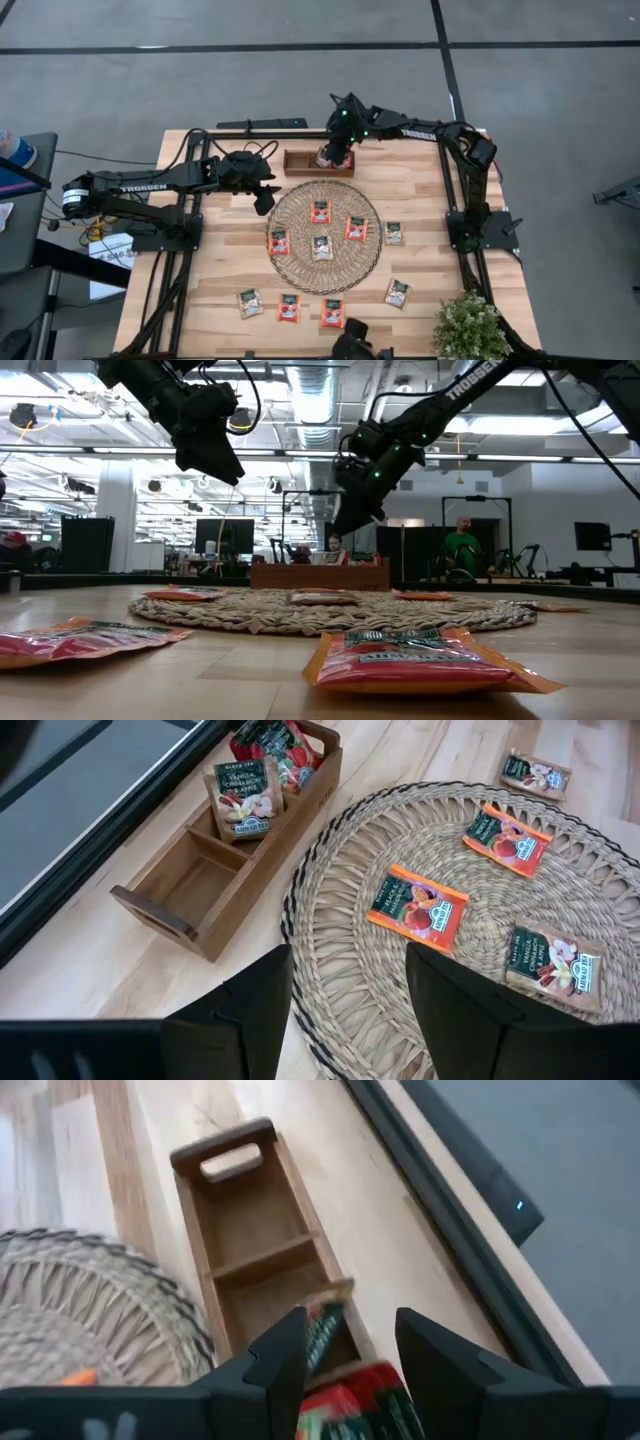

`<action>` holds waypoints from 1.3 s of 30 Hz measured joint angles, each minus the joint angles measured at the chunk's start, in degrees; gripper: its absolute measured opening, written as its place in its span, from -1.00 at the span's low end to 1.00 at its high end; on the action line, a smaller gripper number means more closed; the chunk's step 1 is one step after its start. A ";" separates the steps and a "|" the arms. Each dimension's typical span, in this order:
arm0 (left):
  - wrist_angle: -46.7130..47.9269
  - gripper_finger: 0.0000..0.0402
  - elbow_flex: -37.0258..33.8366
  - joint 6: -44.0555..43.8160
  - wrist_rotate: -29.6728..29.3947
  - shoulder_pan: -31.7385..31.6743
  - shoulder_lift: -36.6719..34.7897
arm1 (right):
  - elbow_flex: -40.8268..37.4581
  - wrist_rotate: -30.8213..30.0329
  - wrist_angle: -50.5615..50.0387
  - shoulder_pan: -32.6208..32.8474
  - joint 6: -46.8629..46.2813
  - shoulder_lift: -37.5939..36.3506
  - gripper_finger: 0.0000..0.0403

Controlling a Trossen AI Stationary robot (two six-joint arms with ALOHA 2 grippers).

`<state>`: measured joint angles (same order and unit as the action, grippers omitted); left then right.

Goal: Pick & Place Tea
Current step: Put the brown tea bag into the middle section of the wooden organizer

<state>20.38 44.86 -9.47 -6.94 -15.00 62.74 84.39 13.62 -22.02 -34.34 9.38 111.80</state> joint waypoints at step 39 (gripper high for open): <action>-0.69 -0.06 0.00 -0.40 1.12 0.02 0.61 | 6.98 -5.48 -7.54 2.72 5.26 5.67 -0.27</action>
<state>19.69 44.86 -9.88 -5.82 -14.98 63.35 91.37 8.14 -29.56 -31.62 14.63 117.47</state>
